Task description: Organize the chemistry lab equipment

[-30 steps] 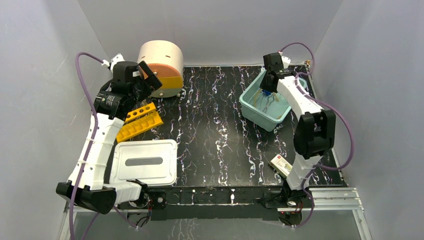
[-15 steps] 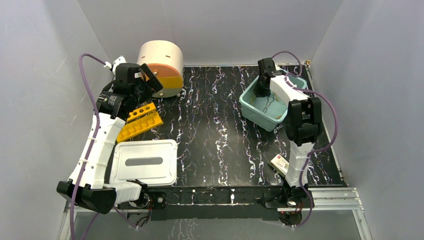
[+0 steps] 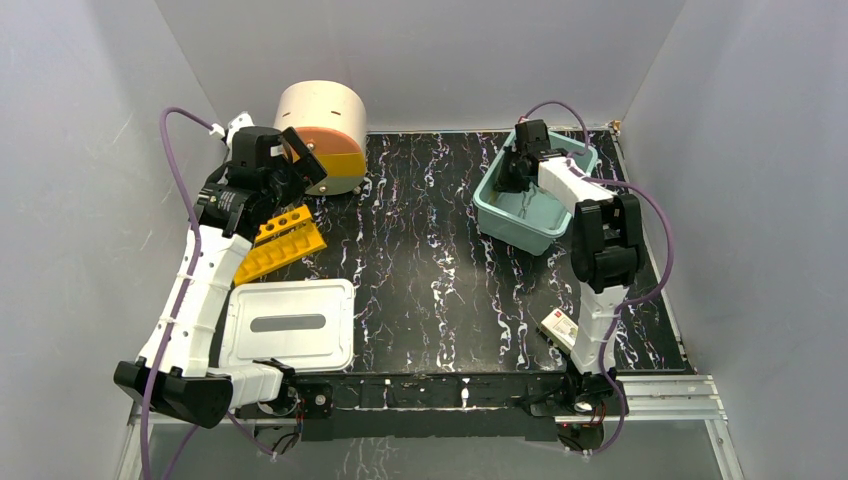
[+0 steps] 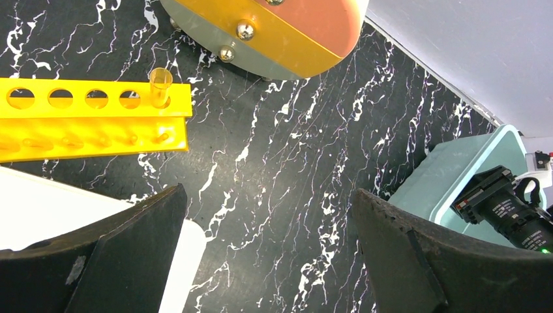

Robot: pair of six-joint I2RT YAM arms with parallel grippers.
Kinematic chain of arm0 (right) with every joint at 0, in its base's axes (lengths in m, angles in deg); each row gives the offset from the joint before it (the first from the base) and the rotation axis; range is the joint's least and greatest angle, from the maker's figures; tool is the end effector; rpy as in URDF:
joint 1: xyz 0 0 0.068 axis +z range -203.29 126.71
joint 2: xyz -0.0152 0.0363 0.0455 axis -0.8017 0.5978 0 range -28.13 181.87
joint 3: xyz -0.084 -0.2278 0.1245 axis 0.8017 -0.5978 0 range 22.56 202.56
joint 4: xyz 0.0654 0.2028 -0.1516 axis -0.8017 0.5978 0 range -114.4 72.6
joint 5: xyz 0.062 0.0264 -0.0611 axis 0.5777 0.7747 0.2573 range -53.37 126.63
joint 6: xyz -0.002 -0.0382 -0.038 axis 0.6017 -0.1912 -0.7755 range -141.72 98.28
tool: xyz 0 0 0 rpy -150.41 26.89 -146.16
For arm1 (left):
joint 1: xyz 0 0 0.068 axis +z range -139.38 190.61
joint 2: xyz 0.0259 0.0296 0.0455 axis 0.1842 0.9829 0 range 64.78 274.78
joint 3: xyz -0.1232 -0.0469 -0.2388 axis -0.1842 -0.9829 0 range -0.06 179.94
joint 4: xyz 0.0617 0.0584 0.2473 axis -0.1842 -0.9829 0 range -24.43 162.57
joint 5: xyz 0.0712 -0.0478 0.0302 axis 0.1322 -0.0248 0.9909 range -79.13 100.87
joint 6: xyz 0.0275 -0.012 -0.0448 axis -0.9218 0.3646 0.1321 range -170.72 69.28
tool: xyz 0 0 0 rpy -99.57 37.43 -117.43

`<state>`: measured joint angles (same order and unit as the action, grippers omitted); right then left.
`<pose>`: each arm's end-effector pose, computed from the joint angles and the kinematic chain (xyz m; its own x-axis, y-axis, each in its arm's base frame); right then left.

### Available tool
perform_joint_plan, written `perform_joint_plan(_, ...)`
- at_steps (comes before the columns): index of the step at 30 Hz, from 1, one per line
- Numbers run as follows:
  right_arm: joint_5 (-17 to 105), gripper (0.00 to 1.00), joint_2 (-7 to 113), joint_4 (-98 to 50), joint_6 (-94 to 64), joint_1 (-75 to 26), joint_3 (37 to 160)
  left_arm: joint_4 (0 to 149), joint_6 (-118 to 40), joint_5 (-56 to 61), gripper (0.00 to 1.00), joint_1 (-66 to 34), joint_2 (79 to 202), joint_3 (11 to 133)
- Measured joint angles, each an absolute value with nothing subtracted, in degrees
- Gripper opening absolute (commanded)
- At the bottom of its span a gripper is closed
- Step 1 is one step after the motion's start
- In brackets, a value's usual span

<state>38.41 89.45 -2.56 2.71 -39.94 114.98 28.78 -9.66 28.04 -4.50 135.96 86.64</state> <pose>0.4516 0.1082 0.2175 -0.7519 0.2464 -0.6115 0.0653 0.9508 0.3027 0.2442 -0.0551 0.4356 -0.3435 -0.5572 -0.7560 -0.3017 0.8278 -0.4730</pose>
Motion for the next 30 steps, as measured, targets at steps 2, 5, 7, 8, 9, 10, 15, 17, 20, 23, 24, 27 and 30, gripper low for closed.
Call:
perform_joint_plan(2,39.26,0.24,89.45,-3.23,2.25,-39.79,114.87,28.8,-9.68,27.97,0.98,-4.5,135.96,86.64)
perform_joint_plan(5,39.46,0.32,89.21,-3.61,2.05,-39.49,114.63,28.8,-9.68,27.97,0.98,-4.5,135.96,86.64)
perform_joint_plan(7,37.51,0.39,88.6,-2.99,2.49,-39.31,114.63,28.8,-9.68,27.97,0.98,-4.5,135.96,86.62)
perform_joint_plan(8,35.9,0.42,88.14,-2.19,2.8,-39.27,114.72,28.8,-9.68,27.95,0.98,-4.5,135.94,86.62)
perform_joint_plan(9,33.82,0.44,87.59,-0.87,3.36,-39.05,114.87,28.8,-9.68,27.95,0.98,-4.5,135.94,86.59)
perform_joint_plan(10,32.18,0.45,87.17,0.37,3.63,-38.96,115.2,28.8,-9.68,27.93,0.98,-4.5,135.94,86.55)
perform_joint_plan(15,26.39,0.49,83.96,5.16,4.22,-38.85,116.86,28.8,-9.68,27.51,0.98,-4.5,135.83,85.98)
perform_joint_plan(17,26.02,0.5,81.6,5.9,4.19,-38.87,116.86,28.72,-9.88,27.36,0.98,-4.5,135.81,85.9)
perform_joint_plan(20,26.39,0.52,77.64,5.95,4.02,-38.65,116.86,28.67,-10.6,27.45,0.98,-4.5,135.76,86.11)
perform_joint_plan(23,27.33,0.54,73.34,5.92,3.6,-37.5,116.86,28.54,-11.52,27.6,0.98,-4.5,135.79,87.4)
perform_joint_plan(24,27.76,0.55,72.07,5.92,3.52,-36.8,116.86,28.56,-11.8,27.64,0.98,-4.5,135.79,88.08)
perform_joint_plan(27,28.62,0.57,68.42,5.44,3.19,-33.04,116.36,28.63,-12.52,27.88,0.98,-4.5,135.79,90.35)
perform_joint_plan(30,29.23,0.58,65.1,4.02,2.69,-27.09,113.89,28.56,-13.16,28.28,0.98,-4.5,135.79,92.54)
